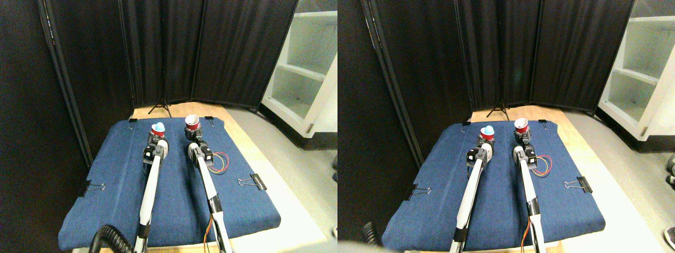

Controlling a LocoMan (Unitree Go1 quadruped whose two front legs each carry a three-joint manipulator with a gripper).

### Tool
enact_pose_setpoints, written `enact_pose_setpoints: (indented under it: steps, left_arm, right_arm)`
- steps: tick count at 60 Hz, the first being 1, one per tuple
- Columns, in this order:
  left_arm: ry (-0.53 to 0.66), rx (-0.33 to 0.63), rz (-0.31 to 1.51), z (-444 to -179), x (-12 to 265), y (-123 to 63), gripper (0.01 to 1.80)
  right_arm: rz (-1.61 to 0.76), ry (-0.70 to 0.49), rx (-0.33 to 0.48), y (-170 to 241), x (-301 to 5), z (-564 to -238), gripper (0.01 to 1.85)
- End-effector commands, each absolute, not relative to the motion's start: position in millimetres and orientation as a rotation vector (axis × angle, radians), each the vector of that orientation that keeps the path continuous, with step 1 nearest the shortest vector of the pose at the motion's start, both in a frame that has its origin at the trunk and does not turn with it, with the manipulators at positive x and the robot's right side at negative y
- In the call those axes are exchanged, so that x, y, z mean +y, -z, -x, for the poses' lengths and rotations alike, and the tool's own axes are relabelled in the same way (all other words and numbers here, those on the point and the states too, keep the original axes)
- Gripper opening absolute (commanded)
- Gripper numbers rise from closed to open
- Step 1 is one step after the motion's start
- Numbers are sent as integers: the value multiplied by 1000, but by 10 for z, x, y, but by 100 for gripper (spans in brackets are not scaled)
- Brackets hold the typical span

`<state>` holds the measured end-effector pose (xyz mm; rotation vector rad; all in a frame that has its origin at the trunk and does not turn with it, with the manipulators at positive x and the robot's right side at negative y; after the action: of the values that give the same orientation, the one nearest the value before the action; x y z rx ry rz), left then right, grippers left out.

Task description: Pour (bimanual)

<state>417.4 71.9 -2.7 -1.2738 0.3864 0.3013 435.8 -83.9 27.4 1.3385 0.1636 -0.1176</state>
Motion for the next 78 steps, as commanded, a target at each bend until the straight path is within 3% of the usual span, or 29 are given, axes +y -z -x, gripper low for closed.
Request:
enact_pose_setpoints:
  steps: [1,21,53,78]
  left_arm:
    - [-284,353,1260,-4204,745,67,33]
    - [-319,314,1322,-4217,832,300,33]
    - [-305,273,1359,-4203,1105,399,33]
    - [-336,247,1363,-4179,1139,483,33]
  right_arm:
    - [-1347,92,131,-311,-855,-4370,34]
    - [-1361,186,137,-155,-888,-4373,36]
    - [-1399,226,132,68,-967,-4343,35]
    - [-1391,265,118,229,-1052,-4311,35]
